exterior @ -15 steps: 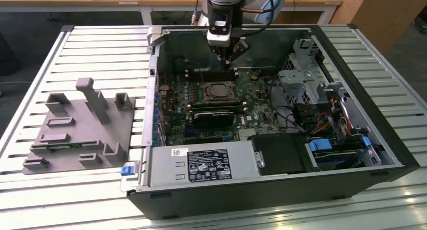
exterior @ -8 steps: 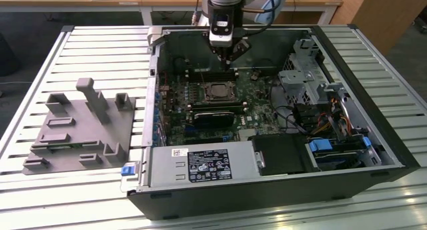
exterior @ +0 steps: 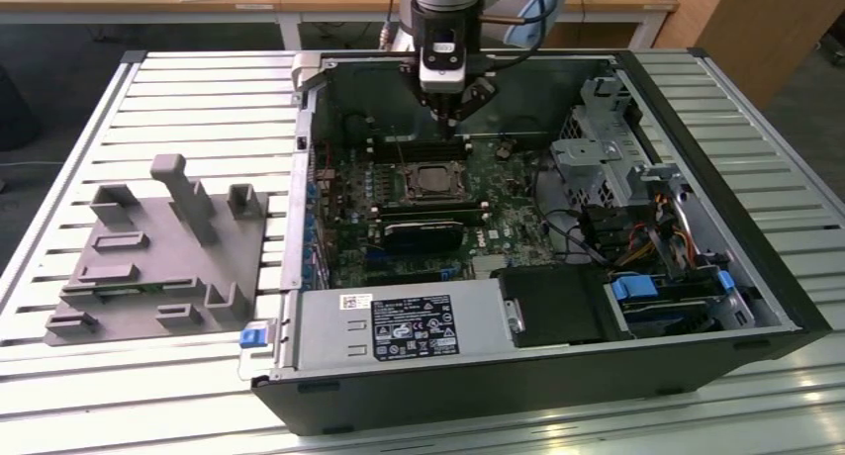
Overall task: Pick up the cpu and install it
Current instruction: 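Install the first cpu locking lever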
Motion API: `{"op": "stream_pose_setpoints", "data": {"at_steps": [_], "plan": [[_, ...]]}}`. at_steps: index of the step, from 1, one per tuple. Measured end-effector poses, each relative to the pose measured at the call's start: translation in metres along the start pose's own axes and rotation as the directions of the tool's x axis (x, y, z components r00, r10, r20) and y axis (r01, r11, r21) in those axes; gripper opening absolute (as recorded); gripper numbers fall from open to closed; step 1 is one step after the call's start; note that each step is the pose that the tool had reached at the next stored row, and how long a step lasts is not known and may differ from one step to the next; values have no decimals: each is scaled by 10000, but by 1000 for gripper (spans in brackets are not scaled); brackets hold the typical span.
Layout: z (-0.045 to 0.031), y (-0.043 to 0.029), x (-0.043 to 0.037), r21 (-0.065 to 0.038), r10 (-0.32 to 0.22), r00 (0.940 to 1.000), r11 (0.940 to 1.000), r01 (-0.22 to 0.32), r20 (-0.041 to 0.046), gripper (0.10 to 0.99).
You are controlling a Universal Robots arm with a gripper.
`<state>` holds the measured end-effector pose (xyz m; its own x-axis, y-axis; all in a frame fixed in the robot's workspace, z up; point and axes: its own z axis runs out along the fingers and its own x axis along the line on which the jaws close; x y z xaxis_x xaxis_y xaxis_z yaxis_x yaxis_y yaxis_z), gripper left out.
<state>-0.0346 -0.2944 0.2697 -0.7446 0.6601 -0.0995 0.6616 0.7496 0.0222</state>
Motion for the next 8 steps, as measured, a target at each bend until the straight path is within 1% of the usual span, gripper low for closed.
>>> {"op": "stream_pose_setpoints", "data": {"at_steps": [3,6,8], "plan": [[0,0,0,-28,-277,9996,9996,276,-6,106],[1,0,0,-83,-814,9967,9966,814,-15,106],[3,0,0,-120,-1169,9931,9931,1168,-20,106]]}}
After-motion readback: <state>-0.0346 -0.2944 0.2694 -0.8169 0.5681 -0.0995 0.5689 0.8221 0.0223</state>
